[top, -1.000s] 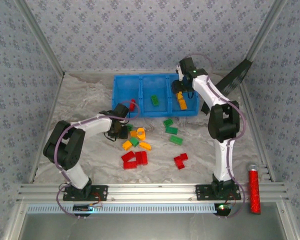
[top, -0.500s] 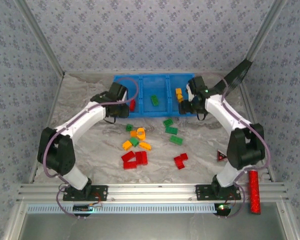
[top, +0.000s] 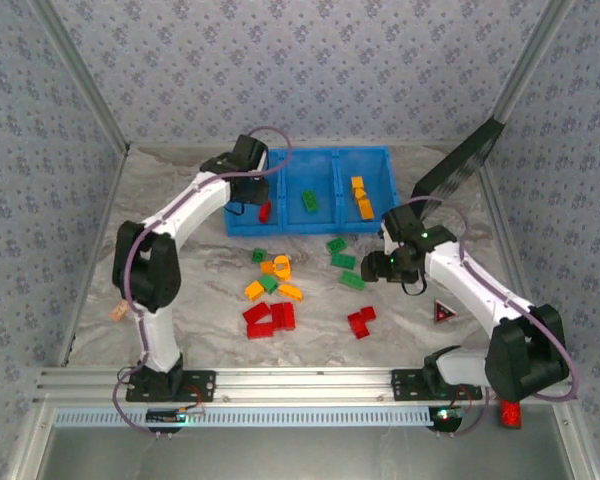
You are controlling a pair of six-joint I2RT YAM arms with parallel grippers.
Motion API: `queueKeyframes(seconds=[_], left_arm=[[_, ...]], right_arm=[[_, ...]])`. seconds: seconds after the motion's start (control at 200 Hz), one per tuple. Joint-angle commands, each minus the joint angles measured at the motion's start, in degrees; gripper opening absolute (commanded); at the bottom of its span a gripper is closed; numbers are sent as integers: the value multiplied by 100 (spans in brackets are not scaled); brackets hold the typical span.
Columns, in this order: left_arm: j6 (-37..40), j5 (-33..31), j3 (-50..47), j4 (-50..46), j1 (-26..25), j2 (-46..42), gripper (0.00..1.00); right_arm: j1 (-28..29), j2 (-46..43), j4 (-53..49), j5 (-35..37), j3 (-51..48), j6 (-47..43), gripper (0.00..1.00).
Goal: Sort the legos into containers by color
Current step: Place the lego in the container, then pick up the lego from the bottom-center of the table.
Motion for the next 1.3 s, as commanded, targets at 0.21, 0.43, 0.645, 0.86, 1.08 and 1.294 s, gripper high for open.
queueKeyframes(seconds=[0.21,0.43,0.645,0.86,1.08,1.294], left_arm=[[83,-30,816,-107,99,800,25],[-17,140,820,-87,146,947,33],[-49,206,699,134,147,885,43],[-85,213,511,253,146,672,51],[-41,170,358,302,159,399,54],[49,202,155,247,172,49,55]], right_arm=[[768,-418,306,-117,-949,1166,68],[1101,-364,594,128,-1374,1472,68],[1110,-104,980,196,-1537,1625,66],[1132,409,1282,209,-1481,1562,58],[1192,607,1183,311,-1515,1558,43],[1244,592,953,308,-1388,1573,31]])
